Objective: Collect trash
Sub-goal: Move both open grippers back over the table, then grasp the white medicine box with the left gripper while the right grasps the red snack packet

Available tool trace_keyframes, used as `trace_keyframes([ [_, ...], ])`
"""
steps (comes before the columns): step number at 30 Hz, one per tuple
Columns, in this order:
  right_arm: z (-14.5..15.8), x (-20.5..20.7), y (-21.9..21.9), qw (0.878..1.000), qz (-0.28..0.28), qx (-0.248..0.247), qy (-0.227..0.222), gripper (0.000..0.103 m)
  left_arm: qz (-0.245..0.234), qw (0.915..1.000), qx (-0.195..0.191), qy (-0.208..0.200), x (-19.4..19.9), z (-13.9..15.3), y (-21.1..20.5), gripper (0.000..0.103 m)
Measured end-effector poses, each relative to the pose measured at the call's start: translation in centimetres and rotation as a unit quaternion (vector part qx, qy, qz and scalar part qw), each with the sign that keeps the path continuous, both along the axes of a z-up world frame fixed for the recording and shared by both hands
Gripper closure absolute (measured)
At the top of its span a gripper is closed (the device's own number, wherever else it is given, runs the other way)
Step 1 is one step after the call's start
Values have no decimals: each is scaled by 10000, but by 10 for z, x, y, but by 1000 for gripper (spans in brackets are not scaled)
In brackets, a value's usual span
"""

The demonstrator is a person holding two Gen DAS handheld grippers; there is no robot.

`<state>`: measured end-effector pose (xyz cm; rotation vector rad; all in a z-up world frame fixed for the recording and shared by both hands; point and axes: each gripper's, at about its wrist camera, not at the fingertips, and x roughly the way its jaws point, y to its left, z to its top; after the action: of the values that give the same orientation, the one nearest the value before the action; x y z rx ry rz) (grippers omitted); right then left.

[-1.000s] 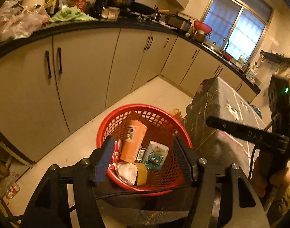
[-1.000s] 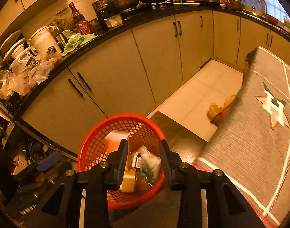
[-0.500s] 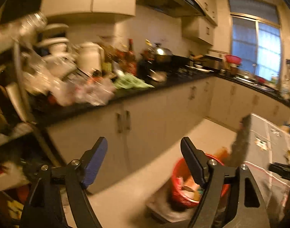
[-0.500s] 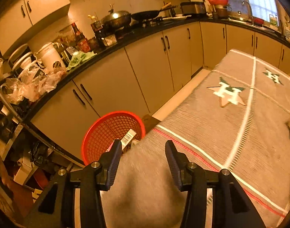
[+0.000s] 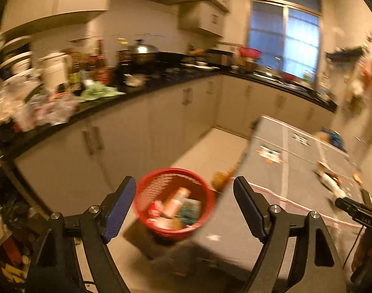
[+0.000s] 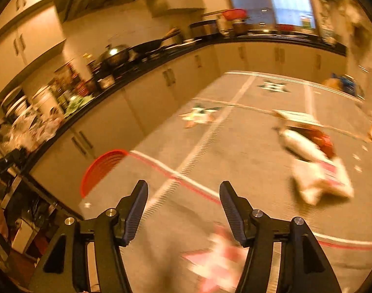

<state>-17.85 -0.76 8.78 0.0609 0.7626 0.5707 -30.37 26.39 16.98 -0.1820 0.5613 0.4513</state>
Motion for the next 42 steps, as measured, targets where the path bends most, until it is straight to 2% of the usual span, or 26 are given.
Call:
trace_keyframes([
  [7, -10, 7, -111, 9946, -1032, -52, 80, 35, -919, 9954, 215, 157, 47, -11, -78, 22],
  [11, -17, 17, -162, 9870, -1579, 6, 283, 34, -1318, 9906, 117, 335, 75, -23, -107, 22],
  [13, -17, 23, -172, 9853, -1675, 46, 338, 33, -1519, 9875, 15, 423, 88, -29, -118, 22],
  [19, -19, 54, -157, 9872, -1534, 62, 432, 30, -1946, 9791, -185, 566, 119, -38, -148, 22],
  [26, -18, 118, -130, 9888, -1471, -59, 236, 28, -2062, 9760, -297, 641, 143, -43, -161, 22],
  [31, -36, 164, -115, 9889, -1399, -275, 420, 28, -2129, 9735, -433, 714, 169, -46, -163, 22],
  [36, -52, 180, -107, 9891, -1349, -282, 527, 34, -2265, 9700, -426, 776, 208, -47, -172, 22],
  [39, -60, 185, -107, 9895, -1276, -375, 564, 53, -2462, 9642, -467, 871, 238, -51, -183, 22],
  [42, -59, 184, -111, 9907, -1220, -268, 533, 61, -2656, 9582, -449, 962, 264, -55, -198, 22],
])
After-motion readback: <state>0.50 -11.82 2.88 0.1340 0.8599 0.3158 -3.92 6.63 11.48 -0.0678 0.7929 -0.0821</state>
